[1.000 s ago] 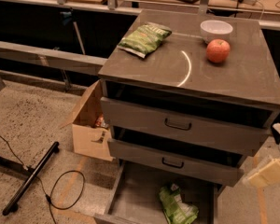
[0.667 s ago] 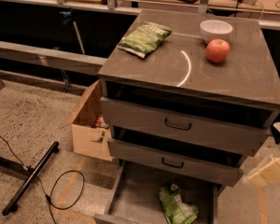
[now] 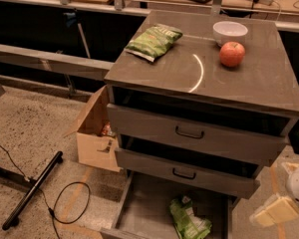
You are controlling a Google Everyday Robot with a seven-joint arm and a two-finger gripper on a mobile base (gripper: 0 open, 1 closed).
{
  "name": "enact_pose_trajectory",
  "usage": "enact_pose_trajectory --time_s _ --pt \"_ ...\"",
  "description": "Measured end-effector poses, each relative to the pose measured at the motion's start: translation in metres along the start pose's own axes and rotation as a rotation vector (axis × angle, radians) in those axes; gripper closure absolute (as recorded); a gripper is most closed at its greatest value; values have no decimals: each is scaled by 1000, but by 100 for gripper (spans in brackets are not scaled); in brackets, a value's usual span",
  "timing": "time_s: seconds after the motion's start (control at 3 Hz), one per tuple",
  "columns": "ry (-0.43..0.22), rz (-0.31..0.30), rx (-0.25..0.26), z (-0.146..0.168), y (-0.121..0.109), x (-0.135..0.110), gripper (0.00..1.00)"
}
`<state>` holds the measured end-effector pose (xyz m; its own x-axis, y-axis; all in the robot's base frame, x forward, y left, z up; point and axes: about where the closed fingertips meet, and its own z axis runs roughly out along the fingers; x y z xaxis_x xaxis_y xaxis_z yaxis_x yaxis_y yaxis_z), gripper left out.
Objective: Pick green rice chip bag from bottom drawer and place on counter
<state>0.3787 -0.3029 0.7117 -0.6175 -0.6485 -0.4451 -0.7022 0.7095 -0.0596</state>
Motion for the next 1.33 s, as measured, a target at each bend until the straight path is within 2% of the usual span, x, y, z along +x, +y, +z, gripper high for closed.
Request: enact_pose_trajectory --time_s 0.33,0.67,1.0,1.33 --pt "-68 139 -42 46 20 28 0" --pt "-105 217 -46 101 32 58 0" --pt "-70 236 -10 172 49 88 0" --pt "-100 236 54 166 31 81 0"
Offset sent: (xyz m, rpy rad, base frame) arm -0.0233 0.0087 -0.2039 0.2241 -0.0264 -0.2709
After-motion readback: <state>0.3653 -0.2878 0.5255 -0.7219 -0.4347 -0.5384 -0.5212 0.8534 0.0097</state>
